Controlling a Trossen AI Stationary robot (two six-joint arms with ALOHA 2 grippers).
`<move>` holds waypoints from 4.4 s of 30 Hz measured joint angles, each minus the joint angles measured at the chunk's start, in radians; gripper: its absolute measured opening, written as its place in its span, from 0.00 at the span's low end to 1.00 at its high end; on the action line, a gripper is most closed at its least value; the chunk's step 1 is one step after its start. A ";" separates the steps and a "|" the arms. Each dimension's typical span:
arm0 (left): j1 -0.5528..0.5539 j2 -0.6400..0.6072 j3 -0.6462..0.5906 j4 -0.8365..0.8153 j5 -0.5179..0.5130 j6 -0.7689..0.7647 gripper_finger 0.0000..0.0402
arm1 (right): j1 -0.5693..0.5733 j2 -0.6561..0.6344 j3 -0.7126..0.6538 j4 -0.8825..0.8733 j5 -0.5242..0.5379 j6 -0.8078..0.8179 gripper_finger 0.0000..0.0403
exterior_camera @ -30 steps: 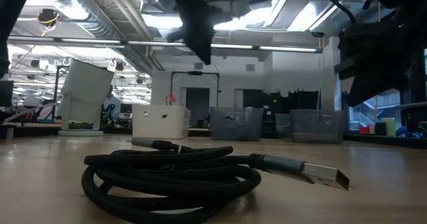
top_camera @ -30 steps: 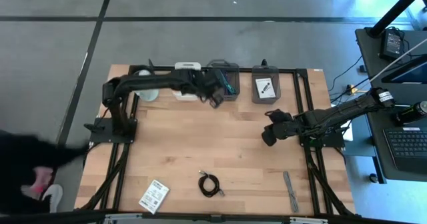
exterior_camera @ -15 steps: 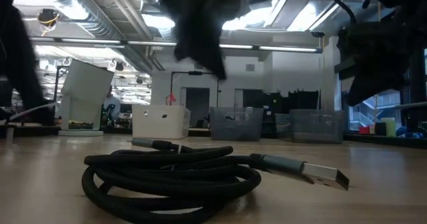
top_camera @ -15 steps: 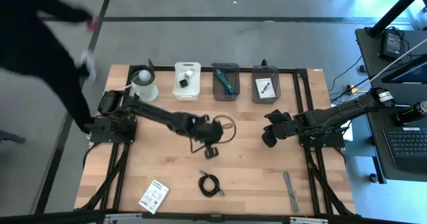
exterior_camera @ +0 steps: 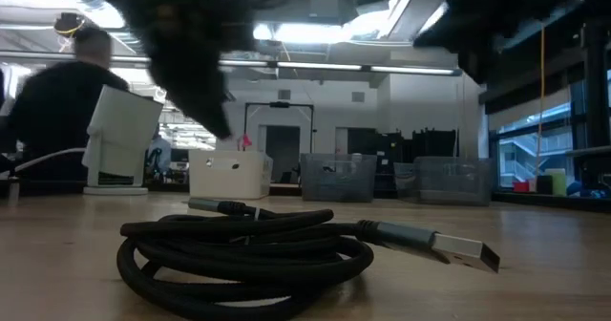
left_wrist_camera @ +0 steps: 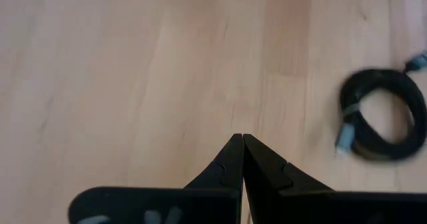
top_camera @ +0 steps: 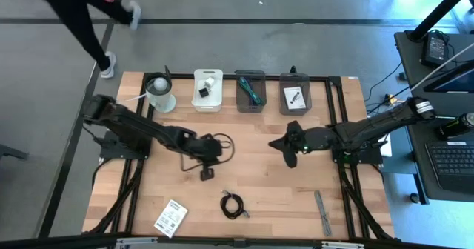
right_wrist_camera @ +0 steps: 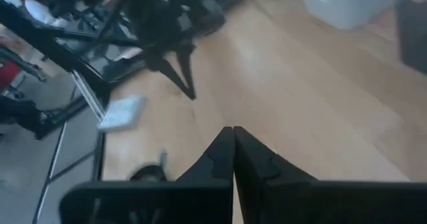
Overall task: Pick and place items into bin
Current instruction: Put the black charger cable into the left black bin
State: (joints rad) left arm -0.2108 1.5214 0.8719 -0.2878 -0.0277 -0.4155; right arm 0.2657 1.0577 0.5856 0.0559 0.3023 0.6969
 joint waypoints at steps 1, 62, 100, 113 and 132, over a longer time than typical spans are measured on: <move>0.000 -0.045 -0.032 0.000 -0.002 0.002 0.00 | 0.000 0.029 0.036 -0.002 0.000 -0.016 0.01; 0.008 -0.637 -0.356 -0.083 0.050 0.269 0.00 | 0.182 1.265 1.133 -0.644 -0.159 -0.205 0.07; 0.009 -0.636 -0.355 -0.040 -0.020 0.268 0.00 | -0.174 0.387 0.522 -0.530 0.077 -0.331 0.05; 0.010 -0.636 -0.355 0.053 -0.247 0.165 0.00 | -0.736 0.433 0.673 -0.408 -0.393 -0.755 0.05; 0.010 -0.636 -0.355 0.053 -0.295 0.058 0.00 | -0.902 0.942 0.970 -0.643 -0.462 -0.939 0.05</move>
State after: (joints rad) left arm -0.2012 0.8852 0.5171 -0.2353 -0.3225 -0.3576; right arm -0.6363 2.0001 1.5555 -0.5869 -0.1600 -0.2417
